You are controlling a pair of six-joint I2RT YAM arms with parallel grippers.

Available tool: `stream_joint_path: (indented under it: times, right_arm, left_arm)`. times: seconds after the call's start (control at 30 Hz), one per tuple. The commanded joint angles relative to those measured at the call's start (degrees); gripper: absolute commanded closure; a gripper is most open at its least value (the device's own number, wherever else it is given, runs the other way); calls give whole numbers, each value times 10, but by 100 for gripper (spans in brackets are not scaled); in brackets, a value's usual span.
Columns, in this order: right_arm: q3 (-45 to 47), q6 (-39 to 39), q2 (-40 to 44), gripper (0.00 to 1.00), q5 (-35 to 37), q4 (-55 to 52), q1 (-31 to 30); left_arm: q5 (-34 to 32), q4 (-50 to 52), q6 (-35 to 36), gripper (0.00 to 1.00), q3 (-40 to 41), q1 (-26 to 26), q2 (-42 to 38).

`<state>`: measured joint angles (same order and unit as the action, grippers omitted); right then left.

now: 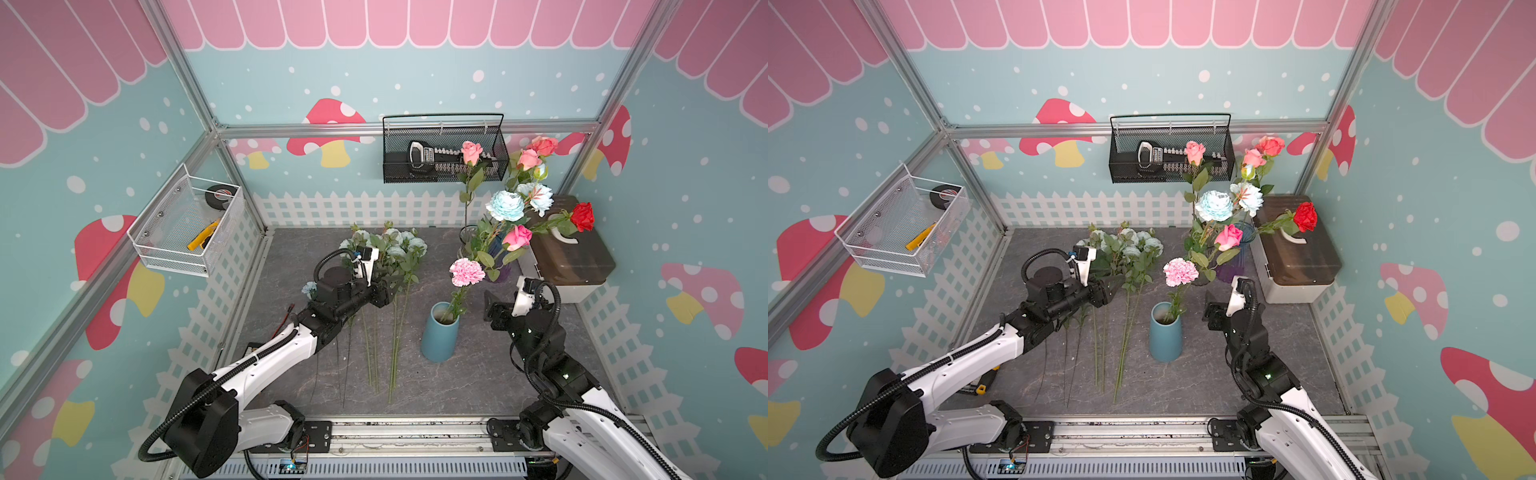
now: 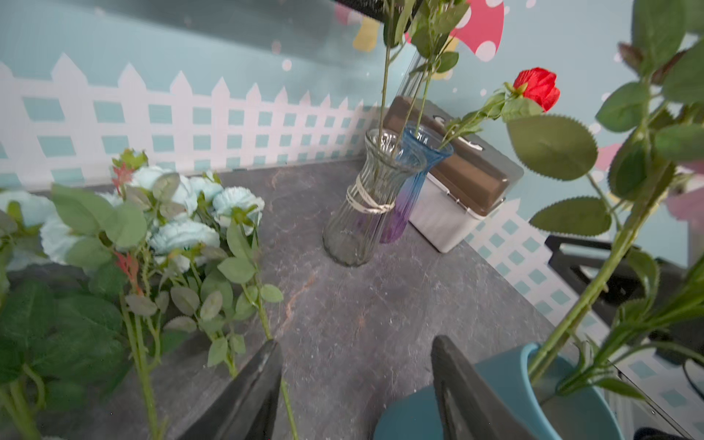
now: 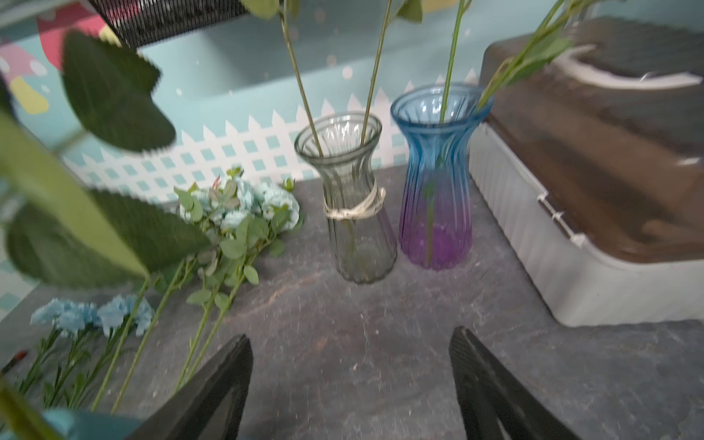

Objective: Pick out blue flowers from the vase
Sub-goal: Pick up the flower from the vase.

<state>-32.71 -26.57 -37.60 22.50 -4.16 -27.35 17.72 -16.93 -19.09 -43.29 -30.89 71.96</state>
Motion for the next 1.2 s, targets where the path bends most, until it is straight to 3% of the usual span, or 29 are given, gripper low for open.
stream_joint_path:
  times: [0.0, 0.13, 0.27, 0.4, 0.5, 0.57, 0.63, 0.83, 0.93, 1.17]
  right_arm:
    - [-43, 16, -35, 19, 34, 7, 5]
    - [-46, 23, -41, 20, 9, -26, 6]
    - [-22, 42, -6, 17, 0, -48, 9]
    - [14, 45, 33, 15, 27, -37, 12]
    - [27, 55, 36, 14, 35, -28, 25]
    - [27, 61, 25, 13, 20, -29, 44]
    - [22, 57, -2, 13, -20, -30, 77]
    - [26, 31, -80, 13, -124, 4, 141]
    - [21, 32, -96, 13, -137, 8, 145]
    - [25, 30, -96, 13, -150, 15, 150]
  left_arm:
    - [53, -101, -37, 34, 2, -4, -2]
    - [89, -106, -39, 12, -21, -24, 21]
    - [112, -30, 2, 8, -91, -38, 52]
    - [205, 164, 79, 7, -267, -26, 128]
    - [248, 292, 141, 11, -380, -26, 185]
    - [270, 329, 163, 17, -411, -26, 209]
    - [291, 322, 164, 22, -404, -30, 220]
    - [318, 213, 106, 25, -349, -54, 243]
    - [319, 216, 107, 28, -361, -62, 261]
    - [325, 217, 99, 46, -401, -77, 297]
